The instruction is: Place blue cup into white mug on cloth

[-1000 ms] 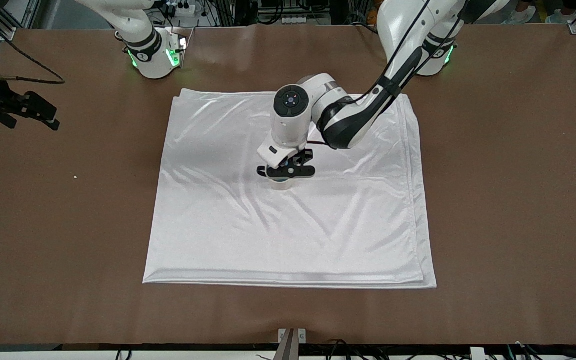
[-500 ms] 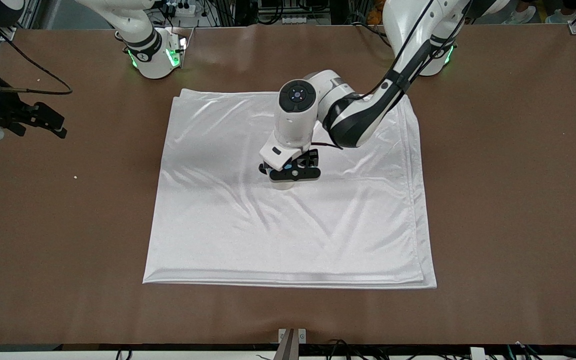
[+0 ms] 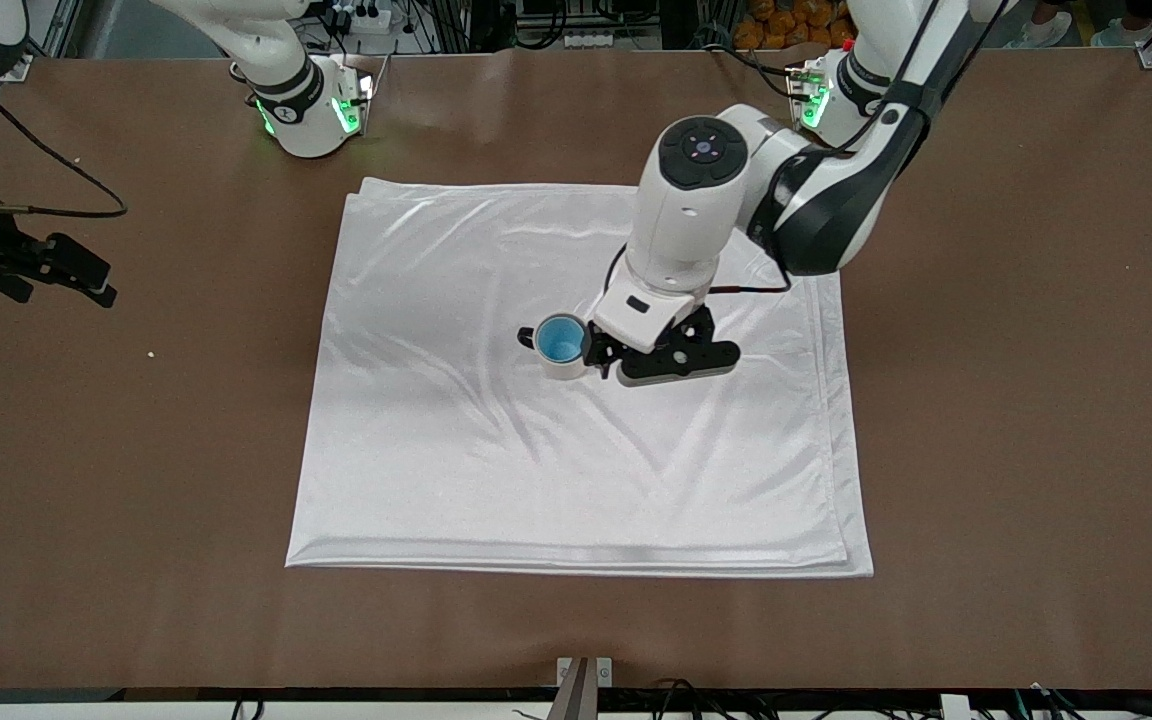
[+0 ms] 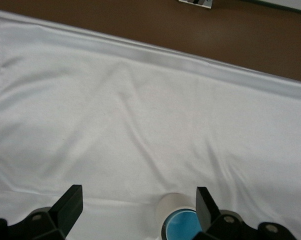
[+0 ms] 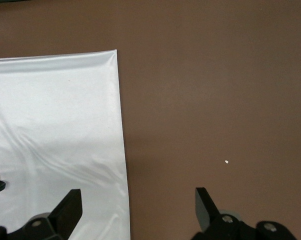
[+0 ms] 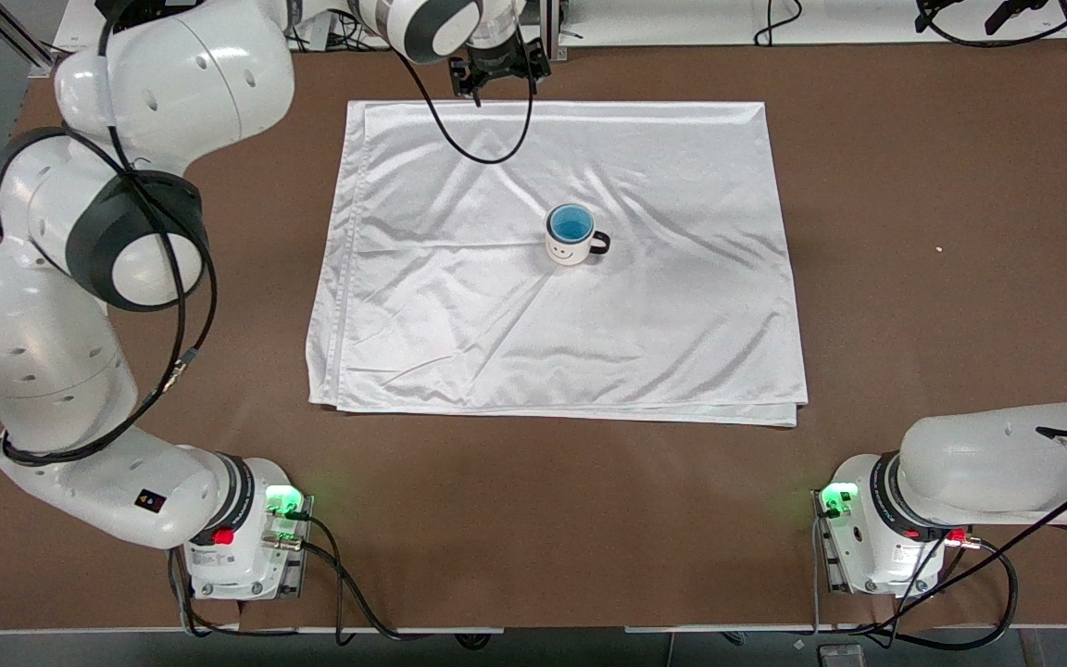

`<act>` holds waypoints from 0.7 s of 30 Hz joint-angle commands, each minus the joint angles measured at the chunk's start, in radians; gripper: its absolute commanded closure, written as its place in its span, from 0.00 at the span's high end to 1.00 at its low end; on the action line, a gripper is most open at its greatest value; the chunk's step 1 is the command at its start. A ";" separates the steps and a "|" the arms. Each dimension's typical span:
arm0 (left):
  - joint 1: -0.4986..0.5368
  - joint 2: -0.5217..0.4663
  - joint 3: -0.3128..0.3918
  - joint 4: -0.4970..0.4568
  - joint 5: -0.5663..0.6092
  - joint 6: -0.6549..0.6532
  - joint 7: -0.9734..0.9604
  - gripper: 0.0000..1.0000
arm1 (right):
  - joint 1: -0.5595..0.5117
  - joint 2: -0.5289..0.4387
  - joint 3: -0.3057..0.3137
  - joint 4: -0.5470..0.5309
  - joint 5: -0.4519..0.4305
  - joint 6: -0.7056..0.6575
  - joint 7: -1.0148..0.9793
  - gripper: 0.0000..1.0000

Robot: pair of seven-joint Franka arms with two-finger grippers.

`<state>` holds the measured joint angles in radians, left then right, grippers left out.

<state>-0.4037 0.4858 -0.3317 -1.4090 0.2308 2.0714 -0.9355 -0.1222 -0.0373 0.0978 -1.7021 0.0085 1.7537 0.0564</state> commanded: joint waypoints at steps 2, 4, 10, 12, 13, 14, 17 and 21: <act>0.060 -0.062 -0.003 -0.021 0.018 -0.048 0.076 1.00 | -0.007 0.030 0.010 0.049 0.016 -0.022 0.016 1.00; 0.081 -0.075 -0.003 -0.021 0.018 -0.063 0.101 1.00 | -0.007 0.030 0.010 0.049 0.016 -0.025 0.016 1.00; 0.149 -0.095 -0.004 -0.021 0.016 -0.088 0.191 1.00 | -0.005 0.030 0.011 0.047 0.016 -0.028 0.014 1.00; 0.169 -0.096 -0.007 -0.021 0.013 -0.112 0.213 1.00 | -0.005 0.028 0.011 0.045 0.016 -0.033 0.013 1.00; 0.174 -0.096 -0.009 -0.019 0.012 -0.128 0.211 1.00 | -0.005 0.028 0.011 0.047 0.016 -0.039 0.013 1.00; 0.178 -0.098 -0.009 -0.019 0.012 -0.145 0.211 1.00 | -0.007 0.028 0.011 0.047 0.014 -0.042 0.013 1.00; 0.181 -0.105 -0.003 -0.019 0.015 -0.188 0.218 1.00 | -0.008 0.027 0.010 0.044 0.014 -0.045 0.013 1.00; 0.213 -0.110 -0.006 -0.019 0.015 -0.195 0.224 1.00 | -0.008 0.023 0.010 0.041 0.013 -0.052 0.014 1.00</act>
<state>-0.2169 0.4064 -0.3305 -1.4095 0.2308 1.9037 -0.7268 -0.1219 -0.0196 0.1020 -1.6831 0.0088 1.7292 0.0564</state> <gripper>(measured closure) 0.000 0.000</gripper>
